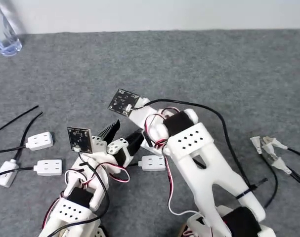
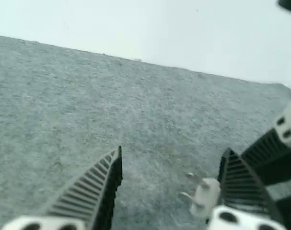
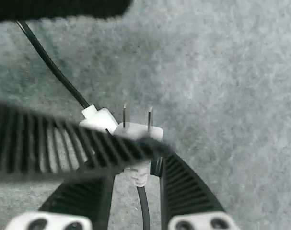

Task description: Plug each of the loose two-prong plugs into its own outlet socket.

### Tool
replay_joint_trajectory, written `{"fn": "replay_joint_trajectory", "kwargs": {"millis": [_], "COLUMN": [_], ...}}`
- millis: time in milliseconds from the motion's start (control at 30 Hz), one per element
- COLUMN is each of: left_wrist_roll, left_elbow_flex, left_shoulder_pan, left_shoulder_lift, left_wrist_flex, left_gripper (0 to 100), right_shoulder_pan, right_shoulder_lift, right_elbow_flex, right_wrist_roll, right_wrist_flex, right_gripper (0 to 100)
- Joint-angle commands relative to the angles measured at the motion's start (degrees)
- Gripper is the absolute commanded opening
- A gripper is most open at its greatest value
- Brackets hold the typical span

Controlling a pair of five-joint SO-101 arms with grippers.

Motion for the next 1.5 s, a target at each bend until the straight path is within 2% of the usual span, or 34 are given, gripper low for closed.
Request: {"fn": "replay_joint_trajectory", "kwargs": {"millis": [0, 167, 433, 767, 1033, 1467], "left_wrist_roll": [1.0, 1.0, 0.8, 0.7, 0.7, 0.7], "left_elbow_flex": [-0.6, -0.6, -0.6, -0.6, -0.6, -0.6], "left_shoulder_pan": [0.2, 0.1, 0.0, 0.0, 0.2, 0.1], "left_shoulder_lift": [-0.1, -0.1, -0.1, -0.1, -0.1, -0.1], "left_wrist_flex": [0.4, 0.4, 0.4, 0.4, 0.4, 0.4], "left_gripper": [32, 32, 32, 32, 32, 32], "right_shoulder_pan": [-1.4, -1.3, -1.2, -1.1, -0.1, -0.6], "right_shoulder_lift": [-2.1, -2.2, -2.2, -2.7, -14.8, -15.6], "right_elbow_flex": [-4.4, -4.7, -11.6, -12.0, -9.3, -6.2], "right_wrist_roll": [-0.8, -0.8, -2.9, -2.9, -2.8, -3.5], "right_wrist_flex": [1.0, 1.9, 10.1, 14.4, 14.5, 9.7], "right_gripper": [0.8, 0.8, 0.8, 0.8, 0.8, 0.8]}}
